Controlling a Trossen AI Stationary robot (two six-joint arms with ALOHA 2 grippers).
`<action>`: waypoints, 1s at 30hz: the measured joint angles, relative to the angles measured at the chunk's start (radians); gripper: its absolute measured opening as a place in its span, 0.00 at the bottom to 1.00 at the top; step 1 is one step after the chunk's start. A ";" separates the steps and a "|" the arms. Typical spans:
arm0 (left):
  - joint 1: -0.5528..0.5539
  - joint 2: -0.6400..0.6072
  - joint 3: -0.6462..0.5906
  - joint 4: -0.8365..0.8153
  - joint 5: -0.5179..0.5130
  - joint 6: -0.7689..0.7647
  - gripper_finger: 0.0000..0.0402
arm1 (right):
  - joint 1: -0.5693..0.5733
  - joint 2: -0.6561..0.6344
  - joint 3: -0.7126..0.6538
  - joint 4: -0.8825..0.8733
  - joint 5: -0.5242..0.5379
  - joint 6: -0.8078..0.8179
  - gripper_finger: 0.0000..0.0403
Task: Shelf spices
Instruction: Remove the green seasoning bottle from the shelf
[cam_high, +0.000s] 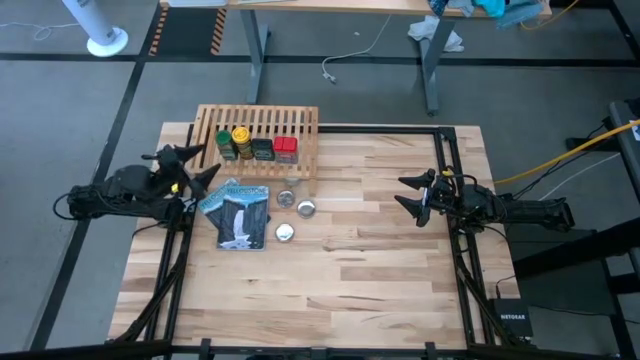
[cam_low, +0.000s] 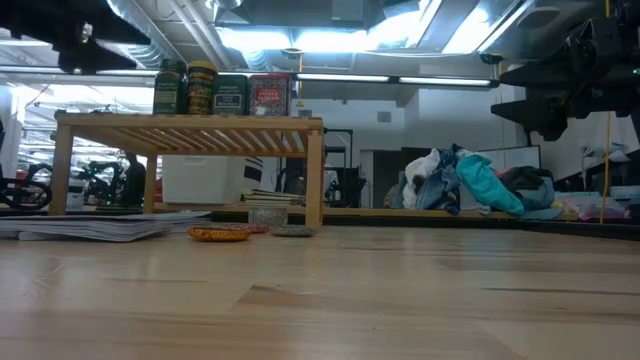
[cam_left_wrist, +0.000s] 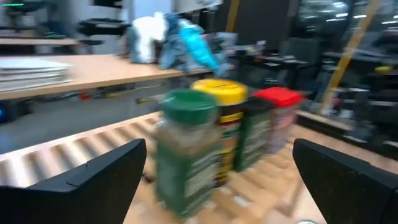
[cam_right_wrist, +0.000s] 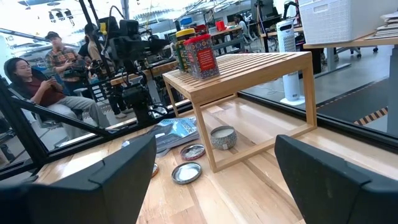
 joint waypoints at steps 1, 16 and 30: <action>0.000 0.000 0.000 0.020 0.012 0.006 1.00 | 0.000 0.000 0.000 0.000 0.000 0.000 0.83; 0.000 0.031 0.170 0.103 0.026 0.264 1.00 | 0.000 0.000 0.000 0.000 0.000 0.000 0.83; 0.000 0.167 0.388 -0.058 -0.002 0.320 1.00 | 0.000 0.000 0.000 0.000 0.000 0.000 0.83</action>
